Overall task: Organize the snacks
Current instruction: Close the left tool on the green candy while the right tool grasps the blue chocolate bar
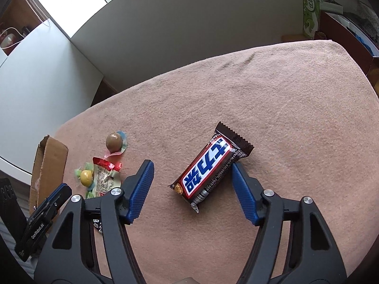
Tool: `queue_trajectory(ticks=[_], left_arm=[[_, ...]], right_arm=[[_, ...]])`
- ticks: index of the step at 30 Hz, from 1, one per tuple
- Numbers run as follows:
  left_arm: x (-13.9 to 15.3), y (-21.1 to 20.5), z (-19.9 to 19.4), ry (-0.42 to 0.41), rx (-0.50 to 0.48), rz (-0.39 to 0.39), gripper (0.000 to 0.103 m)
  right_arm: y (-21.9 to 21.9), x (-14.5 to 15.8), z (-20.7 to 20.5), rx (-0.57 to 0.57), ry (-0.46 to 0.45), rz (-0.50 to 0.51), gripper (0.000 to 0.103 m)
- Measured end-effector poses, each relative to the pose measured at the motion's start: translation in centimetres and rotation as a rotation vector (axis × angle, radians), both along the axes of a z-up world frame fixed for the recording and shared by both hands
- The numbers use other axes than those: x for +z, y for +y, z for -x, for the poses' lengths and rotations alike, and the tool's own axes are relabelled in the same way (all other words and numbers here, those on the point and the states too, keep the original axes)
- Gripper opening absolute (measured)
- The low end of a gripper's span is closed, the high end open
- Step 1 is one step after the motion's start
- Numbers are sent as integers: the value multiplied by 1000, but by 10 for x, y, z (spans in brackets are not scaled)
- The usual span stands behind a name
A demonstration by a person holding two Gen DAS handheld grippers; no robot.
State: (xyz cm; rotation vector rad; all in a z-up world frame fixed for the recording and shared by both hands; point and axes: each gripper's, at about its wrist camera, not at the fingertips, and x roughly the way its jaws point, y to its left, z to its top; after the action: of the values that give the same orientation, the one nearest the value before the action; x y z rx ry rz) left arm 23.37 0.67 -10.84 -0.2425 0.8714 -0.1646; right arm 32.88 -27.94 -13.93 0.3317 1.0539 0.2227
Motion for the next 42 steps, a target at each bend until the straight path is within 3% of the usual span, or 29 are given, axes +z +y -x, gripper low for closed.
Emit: queue_trajectory(ticks=[5, 12, 19, 27, 33, 42], left_arm=[[-6, 2, -13, 16, 19, -2, 37], [-13, 4, -22, 35, 14, -17, 23], [-16, 7, -28, 65, 18, -3, 11], [-11, 18, -24, 49, 60, 10, 14], [-10, 7, -28, 43, 40, -15, 28], [-15, 1, -37, 55, 56, -73, 26]], right_arm=[[4, -2, -4, 18, -5, 20, 70], [20, -1, 1, 74, -25, 113, 70], [29, -2, 9, 112, -42, 223, 55], [28, 0, 15, 126, -50, 243, 55], [32, -1, 13, 132, -55, 248, 55], [36, -1, 18, 145, -68, 277, 52]])
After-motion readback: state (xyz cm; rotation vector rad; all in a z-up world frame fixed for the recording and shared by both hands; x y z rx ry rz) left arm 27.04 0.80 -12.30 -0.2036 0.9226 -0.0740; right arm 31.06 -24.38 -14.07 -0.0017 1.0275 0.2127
